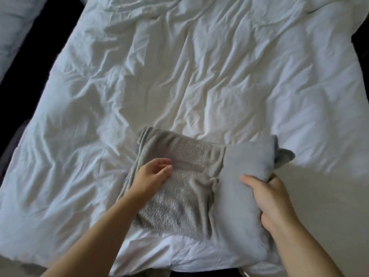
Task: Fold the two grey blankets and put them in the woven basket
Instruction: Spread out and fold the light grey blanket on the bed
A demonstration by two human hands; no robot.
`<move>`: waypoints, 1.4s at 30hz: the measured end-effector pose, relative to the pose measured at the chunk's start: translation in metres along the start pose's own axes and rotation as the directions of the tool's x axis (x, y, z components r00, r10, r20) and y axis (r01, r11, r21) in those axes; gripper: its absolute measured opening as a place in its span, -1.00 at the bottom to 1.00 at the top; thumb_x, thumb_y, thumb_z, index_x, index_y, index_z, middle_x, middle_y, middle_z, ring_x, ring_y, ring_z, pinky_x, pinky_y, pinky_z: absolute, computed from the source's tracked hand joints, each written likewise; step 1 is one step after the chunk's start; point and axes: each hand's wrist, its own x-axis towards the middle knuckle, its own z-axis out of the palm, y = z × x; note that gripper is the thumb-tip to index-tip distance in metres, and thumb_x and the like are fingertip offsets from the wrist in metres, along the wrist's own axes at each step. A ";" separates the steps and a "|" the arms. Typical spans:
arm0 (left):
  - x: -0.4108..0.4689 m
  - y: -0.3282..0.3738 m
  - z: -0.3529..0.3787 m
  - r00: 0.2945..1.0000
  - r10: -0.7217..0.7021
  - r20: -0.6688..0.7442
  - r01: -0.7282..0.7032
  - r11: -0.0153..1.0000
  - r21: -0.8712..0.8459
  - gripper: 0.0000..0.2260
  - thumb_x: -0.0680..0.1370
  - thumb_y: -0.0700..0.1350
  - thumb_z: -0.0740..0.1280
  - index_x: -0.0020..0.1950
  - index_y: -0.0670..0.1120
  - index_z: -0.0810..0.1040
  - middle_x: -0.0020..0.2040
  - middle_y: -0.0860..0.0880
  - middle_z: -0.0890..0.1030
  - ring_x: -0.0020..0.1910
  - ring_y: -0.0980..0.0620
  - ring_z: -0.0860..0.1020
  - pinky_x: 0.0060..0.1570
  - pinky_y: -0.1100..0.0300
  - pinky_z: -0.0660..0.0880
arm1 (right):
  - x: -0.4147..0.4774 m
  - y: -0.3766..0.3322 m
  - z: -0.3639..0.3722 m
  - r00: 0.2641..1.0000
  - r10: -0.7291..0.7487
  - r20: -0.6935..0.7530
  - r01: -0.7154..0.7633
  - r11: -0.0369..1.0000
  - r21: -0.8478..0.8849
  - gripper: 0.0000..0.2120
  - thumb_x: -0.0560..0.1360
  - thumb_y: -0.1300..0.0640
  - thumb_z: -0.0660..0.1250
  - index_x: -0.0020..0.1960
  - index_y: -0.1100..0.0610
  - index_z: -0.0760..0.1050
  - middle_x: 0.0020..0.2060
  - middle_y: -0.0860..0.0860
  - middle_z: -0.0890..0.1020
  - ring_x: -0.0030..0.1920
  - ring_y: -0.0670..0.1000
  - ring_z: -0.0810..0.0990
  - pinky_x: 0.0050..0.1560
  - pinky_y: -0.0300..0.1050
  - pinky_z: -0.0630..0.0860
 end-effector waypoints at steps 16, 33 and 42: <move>-0.056 -0.039 -0.051 0.981 -0.184 -0.068 0.195 0.870 0.453 -0.15 0.32 0.38 0.36 0.50 0.00 0.27 0.38 -0.03 0.48 0.34 -0.03 0.45 0.21 0.16 0.38 | -0.037 0.033 0.165 0.640 0.124 0.758 0.572 0.583 -0.578 -0.53 0.51 0.27 0.22 0.40 0.08 0.40 0.37 0.00 0.46 0.34 -0.06 0.43 0.34 -0.26 0.28; -0.065 -0.108 -0.054 0.768 -0.446 -0.460 0.378 0.895 -0.236 -0.59 0.29 0.11 0.54 -0.01 -0.04 0.50 -0.22 0.02 0.62 -0.23 0.05 0.59 -0.28 0.20 0.46 | 0.103 -0.056 0.211 0.691 0.103 0.715 0.602 0.465 -0.649 -0.37 0.17 -0.28 0.48 0.18 -0.08 0.53 0.04 -0.07 0.64 0.07 0.00 0.60 0.20 0.01 0.47; -0.052 -0.071 -0.052 0.876 -0.310 -0.370 0.110 0.874 -0.473 -0.89 0.38 -0.17 0.42 -0.14 0.00 0.63 -0.29 0.12 0.69 -0.31 0.26 0.62 -0.41 0.39 0.47 | 0.073 -0.061 0.142 0.663 0.451 0.598 0.174 0.684 -0.708 -0.41 0.12 -0.14 0.52 0.05 0.15 0.63 -0.04 0.18 0.70 -0.01 0.21 0.68 0.12 0.09 0.56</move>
